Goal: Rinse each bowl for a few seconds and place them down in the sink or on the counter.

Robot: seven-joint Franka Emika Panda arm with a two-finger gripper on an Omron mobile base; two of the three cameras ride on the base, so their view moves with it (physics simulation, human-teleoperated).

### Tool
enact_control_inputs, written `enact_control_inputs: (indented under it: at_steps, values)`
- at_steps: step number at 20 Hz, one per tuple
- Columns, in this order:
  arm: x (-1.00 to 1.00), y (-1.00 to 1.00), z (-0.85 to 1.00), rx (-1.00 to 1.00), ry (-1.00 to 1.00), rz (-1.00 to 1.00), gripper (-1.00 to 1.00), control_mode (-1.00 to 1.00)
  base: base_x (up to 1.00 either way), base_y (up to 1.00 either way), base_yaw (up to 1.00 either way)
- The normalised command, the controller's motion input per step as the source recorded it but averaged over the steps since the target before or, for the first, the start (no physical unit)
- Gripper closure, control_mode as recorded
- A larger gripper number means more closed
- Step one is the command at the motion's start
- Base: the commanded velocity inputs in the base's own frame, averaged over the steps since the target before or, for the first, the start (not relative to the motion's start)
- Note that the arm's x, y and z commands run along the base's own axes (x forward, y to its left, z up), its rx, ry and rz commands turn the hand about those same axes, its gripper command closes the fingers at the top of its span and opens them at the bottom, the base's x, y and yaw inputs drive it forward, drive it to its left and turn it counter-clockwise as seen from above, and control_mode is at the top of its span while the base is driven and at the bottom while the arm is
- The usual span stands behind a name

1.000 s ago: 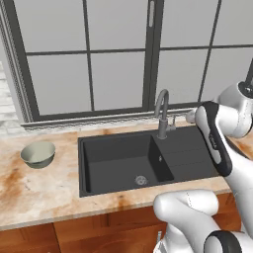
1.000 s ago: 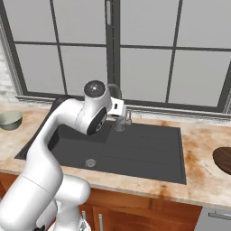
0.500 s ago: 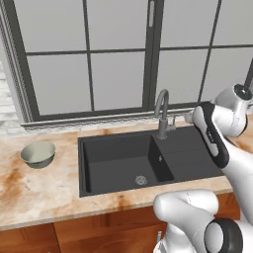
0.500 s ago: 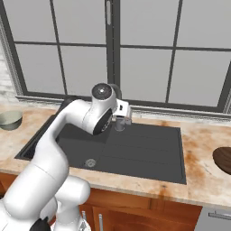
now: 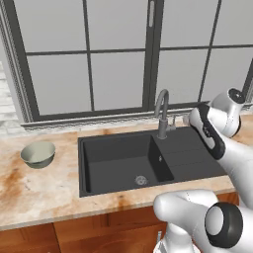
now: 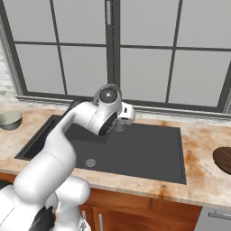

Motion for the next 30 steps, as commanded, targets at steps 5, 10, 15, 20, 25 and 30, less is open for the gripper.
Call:
enact_control_inputs:
  at_steps: [5, 10, 15, 20, 25, 30]
  values:
    - [0.32, -0.01, -0.21, 0.00, 0.00, 0.00, -1.00, -1.00, 0.00, 0.00, 0.00]
    - [0.37, -0.03, -0.15, 0.00, 0.00, 0.01, -1.00, -1.00, 0.00, 0.00, 0.00]
    - [0.27, -0.24, -0.16, 0.00, -0.01, 0.05, -1.00, -1.00, 0.00, 0.00, 0.00]
    - [0.33, -0.12, -0.15, 0.00, -0.01, 0.04, -1.00, -1.00, 0.00, 0.00, 0.00]
    - [0.35, -0.02, -0.15, 0.00, -0.02, 0.04, -1.00, -1.00, 0.00, 0.00, 0.00]
    - [0.36, -0.02, -0.17, 0.00, 0.00, 0.03, -1.00, -1.00, 0.00, 0.00, 0.00]
